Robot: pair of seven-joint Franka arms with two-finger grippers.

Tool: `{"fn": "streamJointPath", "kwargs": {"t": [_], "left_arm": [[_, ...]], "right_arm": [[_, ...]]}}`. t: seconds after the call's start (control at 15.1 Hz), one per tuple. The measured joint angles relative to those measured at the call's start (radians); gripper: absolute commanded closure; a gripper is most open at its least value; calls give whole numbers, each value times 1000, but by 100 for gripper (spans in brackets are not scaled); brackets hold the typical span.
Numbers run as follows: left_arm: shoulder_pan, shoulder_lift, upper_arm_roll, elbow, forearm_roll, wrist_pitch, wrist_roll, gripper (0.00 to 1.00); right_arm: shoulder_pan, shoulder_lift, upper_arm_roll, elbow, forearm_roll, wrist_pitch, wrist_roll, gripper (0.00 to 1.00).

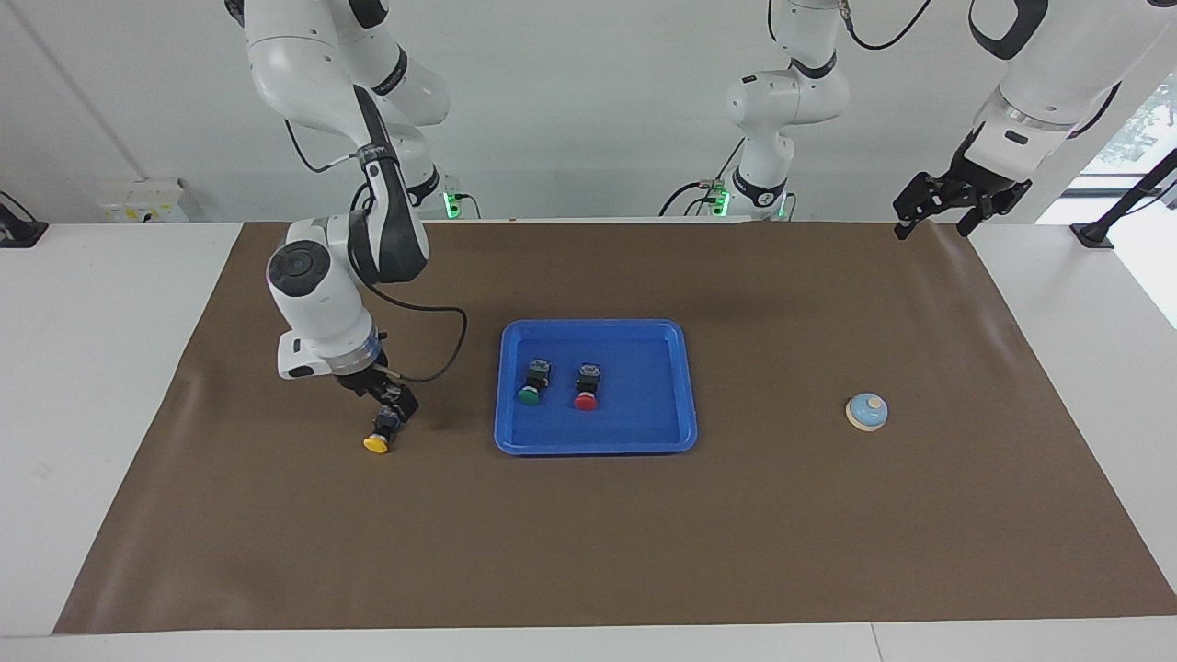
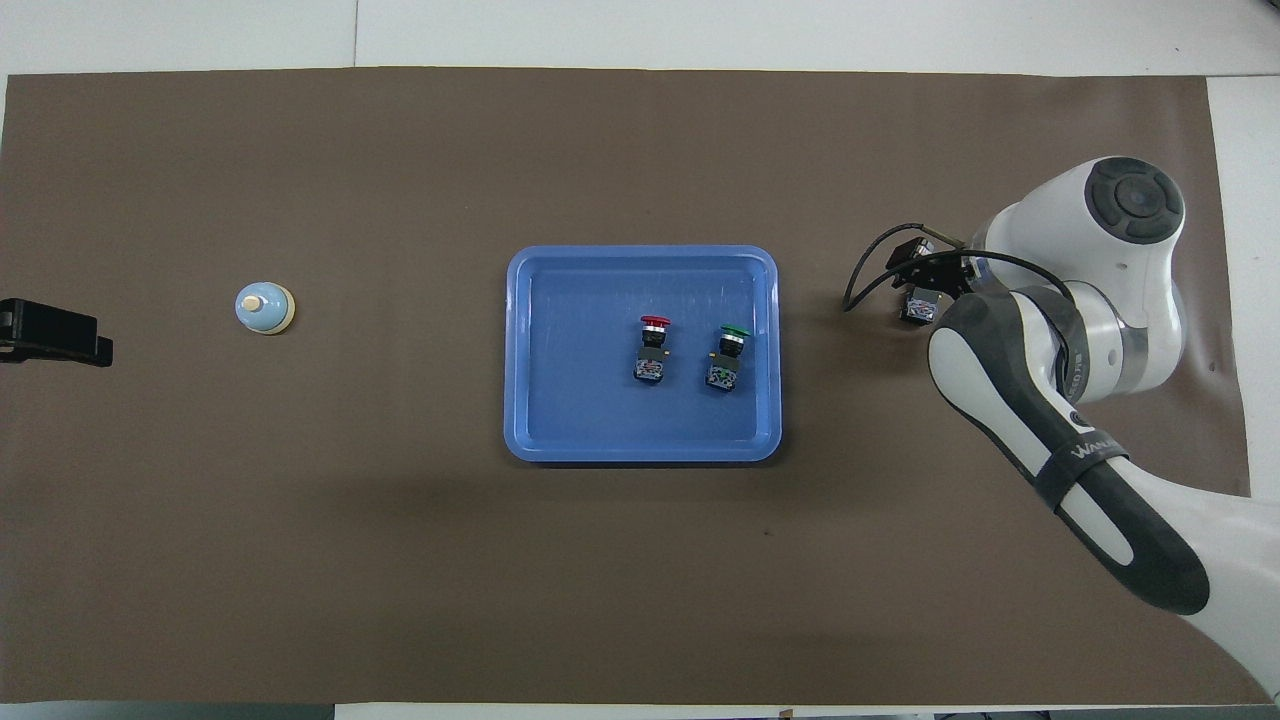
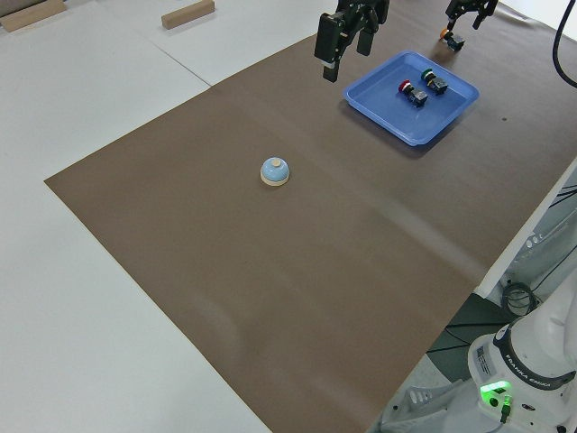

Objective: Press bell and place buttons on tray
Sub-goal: 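Move the right gripper to the yellow-capped button and grasp it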

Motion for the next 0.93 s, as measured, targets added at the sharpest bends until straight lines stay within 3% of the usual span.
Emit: {"fn": "streamJointPath", "kwargs": {"t": [0.46, 0.66, 0.93], "left_arm": [[0, 0, 0, 0, 0, 0, 0, 0], [0, 0, 0, 0, 0, 0, 0, 0], [0, 0, 0, 0, 0, 0, 0, 0]], "right_arm": [[0, 45, 1, -34, -69, 120, 0, 2], [2, 53, 3, -35, -71, 129, 0, 34], [2, 53, 3, -36, -75, 129, -2, 89]]}}
